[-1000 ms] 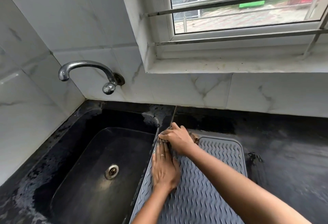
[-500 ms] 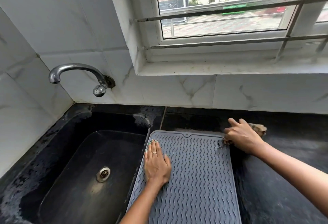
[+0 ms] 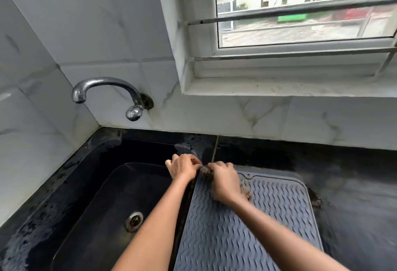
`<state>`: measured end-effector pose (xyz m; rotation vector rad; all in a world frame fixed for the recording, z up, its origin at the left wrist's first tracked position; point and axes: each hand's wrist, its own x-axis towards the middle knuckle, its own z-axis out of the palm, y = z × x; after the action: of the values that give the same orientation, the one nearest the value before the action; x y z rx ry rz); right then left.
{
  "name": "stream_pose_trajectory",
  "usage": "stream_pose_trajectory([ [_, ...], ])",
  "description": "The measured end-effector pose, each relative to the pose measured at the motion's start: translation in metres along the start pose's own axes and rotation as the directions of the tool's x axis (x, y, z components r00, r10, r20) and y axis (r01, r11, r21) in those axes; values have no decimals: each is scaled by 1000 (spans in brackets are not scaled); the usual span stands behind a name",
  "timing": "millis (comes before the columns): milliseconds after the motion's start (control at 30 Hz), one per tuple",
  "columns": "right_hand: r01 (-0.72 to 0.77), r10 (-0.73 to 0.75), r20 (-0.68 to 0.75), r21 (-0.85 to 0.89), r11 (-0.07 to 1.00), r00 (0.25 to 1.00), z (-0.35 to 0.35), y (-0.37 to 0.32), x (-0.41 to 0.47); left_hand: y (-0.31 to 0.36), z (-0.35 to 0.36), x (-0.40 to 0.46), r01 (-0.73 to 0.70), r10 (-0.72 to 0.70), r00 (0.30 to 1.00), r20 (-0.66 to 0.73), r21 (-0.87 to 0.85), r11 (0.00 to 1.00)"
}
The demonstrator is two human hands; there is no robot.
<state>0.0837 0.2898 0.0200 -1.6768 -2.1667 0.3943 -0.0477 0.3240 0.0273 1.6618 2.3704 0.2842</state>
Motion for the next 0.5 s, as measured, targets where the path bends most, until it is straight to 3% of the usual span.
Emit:
stream_pose_trajectory([
  [100,28,-12,104,-152,988,995,22,-16,4,-1,10,8,34,-34,999,-3,-33,999],
  [200,103,-67,181,-193,976,981,25,-17,-2,-5,11,16,-57,58,997,-44,26,998],
  [333,212,-181,179,-172,962,967,25,-28,-28,-6,9,20,-227,236,969,-68,119,967],
  [500,362,-326,299,-75,929,897,22,-44,-85,-7,10,18,-284,307,944,-116,181,942],
])
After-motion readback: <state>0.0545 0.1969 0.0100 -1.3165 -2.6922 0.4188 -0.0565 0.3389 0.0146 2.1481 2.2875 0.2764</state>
